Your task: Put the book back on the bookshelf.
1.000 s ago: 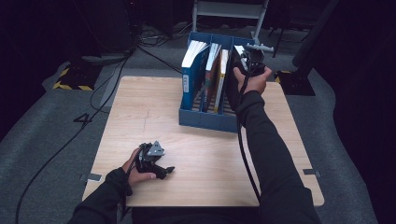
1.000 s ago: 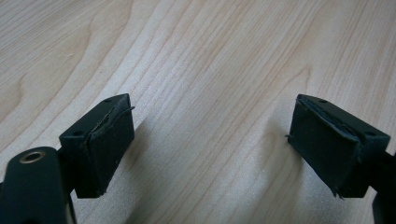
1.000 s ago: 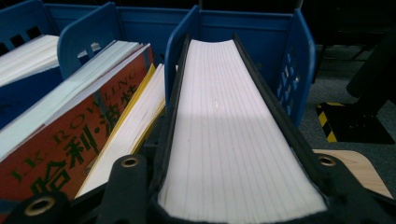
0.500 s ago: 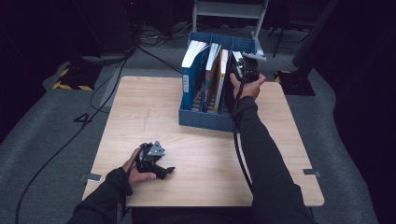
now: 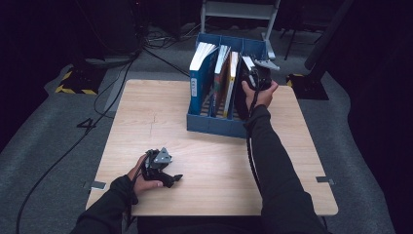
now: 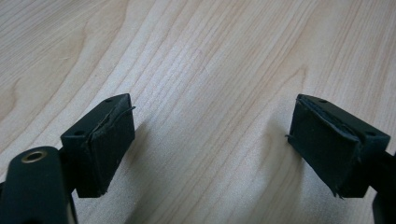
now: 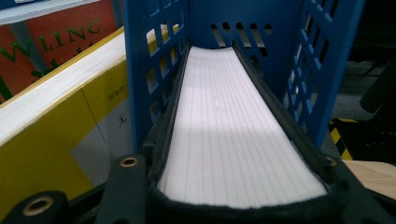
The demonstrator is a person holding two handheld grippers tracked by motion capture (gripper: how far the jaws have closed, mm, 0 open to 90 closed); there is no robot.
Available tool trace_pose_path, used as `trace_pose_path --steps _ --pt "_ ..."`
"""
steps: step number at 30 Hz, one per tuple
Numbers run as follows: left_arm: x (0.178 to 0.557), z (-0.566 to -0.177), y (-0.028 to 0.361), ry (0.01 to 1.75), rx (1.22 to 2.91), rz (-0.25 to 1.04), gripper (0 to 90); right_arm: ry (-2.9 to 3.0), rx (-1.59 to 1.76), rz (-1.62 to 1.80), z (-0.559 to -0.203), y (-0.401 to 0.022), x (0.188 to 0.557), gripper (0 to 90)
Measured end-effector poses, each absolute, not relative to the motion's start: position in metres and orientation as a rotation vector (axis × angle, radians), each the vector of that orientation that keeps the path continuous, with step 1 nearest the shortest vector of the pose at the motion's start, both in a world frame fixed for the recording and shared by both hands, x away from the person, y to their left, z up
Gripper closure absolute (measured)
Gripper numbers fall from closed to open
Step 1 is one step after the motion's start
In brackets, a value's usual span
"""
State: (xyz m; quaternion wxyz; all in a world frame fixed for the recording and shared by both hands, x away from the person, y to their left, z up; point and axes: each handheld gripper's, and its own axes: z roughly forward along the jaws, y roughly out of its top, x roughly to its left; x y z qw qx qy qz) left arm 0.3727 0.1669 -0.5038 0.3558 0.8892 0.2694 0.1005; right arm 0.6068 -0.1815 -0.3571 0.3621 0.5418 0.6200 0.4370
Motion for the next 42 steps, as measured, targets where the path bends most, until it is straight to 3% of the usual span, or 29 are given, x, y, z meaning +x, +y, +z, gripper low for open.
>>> trace_pose_path --steps 30,33,37,42 --pt "0.371 -0.504 0.167 0.707 2.292 0.258 14.6 1.667 1.353 1.054 -0.367 -0.181 0.613 50.9" --pt "0.371 -0.504 0.167 0.707 2.292 0.258 14.6 1.681 1.369 1.041 -0.366 -0.181 0.615 49.2" --pt "0.37 -0.504 0.168 0.699 2.299 0.26 14.7 1.741 1.373 1.083 -0.366 -0.187 0.609 40.4" --pt "0.369 -0.504 0.169 0.71 2.295 0.264 14.7 1.793 1.27 1.1 -0.37 -0.196 0.59 38.3"
